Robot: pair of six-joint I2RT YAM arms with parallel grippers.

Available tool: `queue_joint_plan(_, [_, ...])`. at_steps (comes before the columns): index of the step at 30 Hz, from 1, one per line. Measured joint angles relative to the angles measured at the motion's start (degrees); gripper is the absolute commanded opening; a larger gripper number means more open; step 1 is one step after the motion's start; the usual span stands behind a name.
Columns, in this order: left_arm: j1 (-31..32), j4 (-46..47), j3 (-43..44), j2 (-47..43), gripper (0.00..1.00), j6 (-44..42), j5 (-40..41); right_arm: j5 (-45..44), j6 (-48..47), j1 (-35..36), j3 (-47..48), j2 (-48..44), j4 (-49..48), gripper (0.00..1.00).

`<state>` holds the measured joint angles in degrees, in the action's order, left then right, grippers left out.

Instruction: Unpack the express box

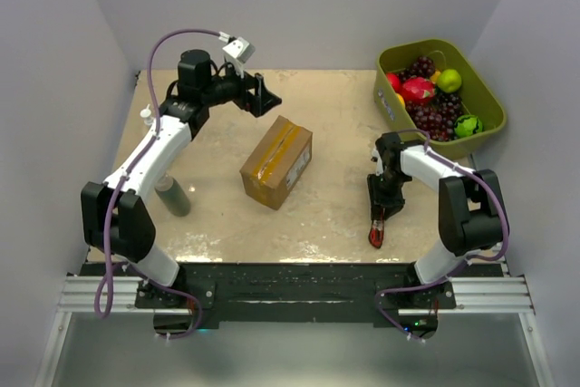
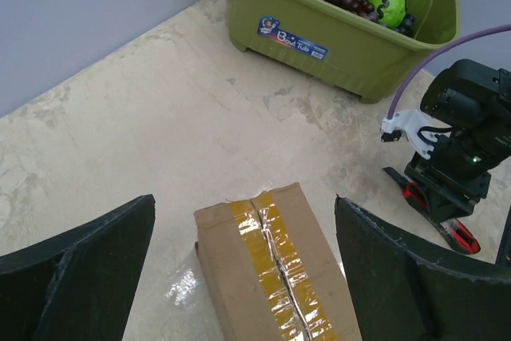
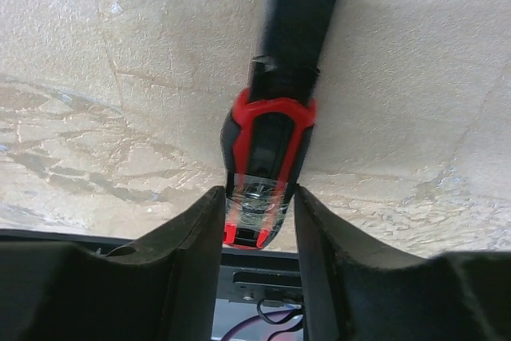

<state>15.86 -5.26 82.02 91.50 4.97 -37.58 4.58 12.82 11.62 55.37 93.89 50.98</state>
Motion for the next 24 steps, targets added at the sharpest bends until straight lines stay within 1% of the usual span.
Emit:
queue_joint_plan(1, [0.02, 0.07, -0.11, -0.02, 0.98, 0.11, -0.22, 0.07, -0.02, 0.0, 0.0, 0.0, -0.07, 0.47])
queue_joint_plan(4, [0.02, 0.09, -0.17, -0.13, 0.98, 0.33, -0.87, 0.04, 0.24, 0.0, -0.02, 0.0, -0.22, 0.6])
queue_joint_plan(5, [0.02, 0.15, -0.17, -0.2, 0.98, 0.44, -1.09, 0.04, 0.26, 0.0, -0.04, 0.0, -0.37, 0.6])
queue_joint_plan(8, [0.02, 1.16, -0.17, -0.33, 0.98, 1.09, -1.88, -0.13, 0.31, 0.24, -0.24, 0.0, -0.57, 0.51])
queue_joint_plan(12, [0.02, 2.86, -0.17, -0.35, 0.98, 2.34, -2.58, -0.94, 0.7, 2.19, -0.57, 0.0, -0.55, 0.46])
queue_joint_plan(14, [0.02, 3.39, -0.17, -0.46, 0.98, 2.62, -2.64, -1.31, 0.85, 3.32, -0.63, 0.0, -0.55, 0.38])
queue_joint_plan(15, [0.02, 3.48, -0.17, -0.52, 0.98, 2.75, -2.64, -1.55, 0.94, 3.72, -0.66, 0.0, -0.52, 0.32])
queue_joint_plan(16, [0.02, 3.5, -0.17, -0.66, 0.98, 2.78, -2.64, -1.73, 1.14, 4.11, -0.66, 0.0, -0.5, 0.16])
queue_joint_plan(17, [0.02, 3.48, -0.2, -0.83, 0.98, 2.78, -2.69, -2.05, 1.4, 4.28, -0.66, -0.09, -0.44, 0.07])
queue_joint_plan(18, [0.02, 3.48, -0.2, -1.03, 0.98, 2.78, -2.71, -2.19, 1.62, 4.33, -0.66, -0.26, -0.37, 0.0])
queue_joint_plan(21, [0.02, 3.63, -0.37, -1.97, 0.98, 3.04, -3.58, -2.19, 1.05, 4.44, 0.04, -1.68, 0.61, 0.0])
queue_joint_plan(24, [0.02, 4.92, -1.42, -3.08, 0.98, 4.17, -5.79, -1.77, -2.71, 5.95, 6.08, -5.16, 2.67, 0.0])
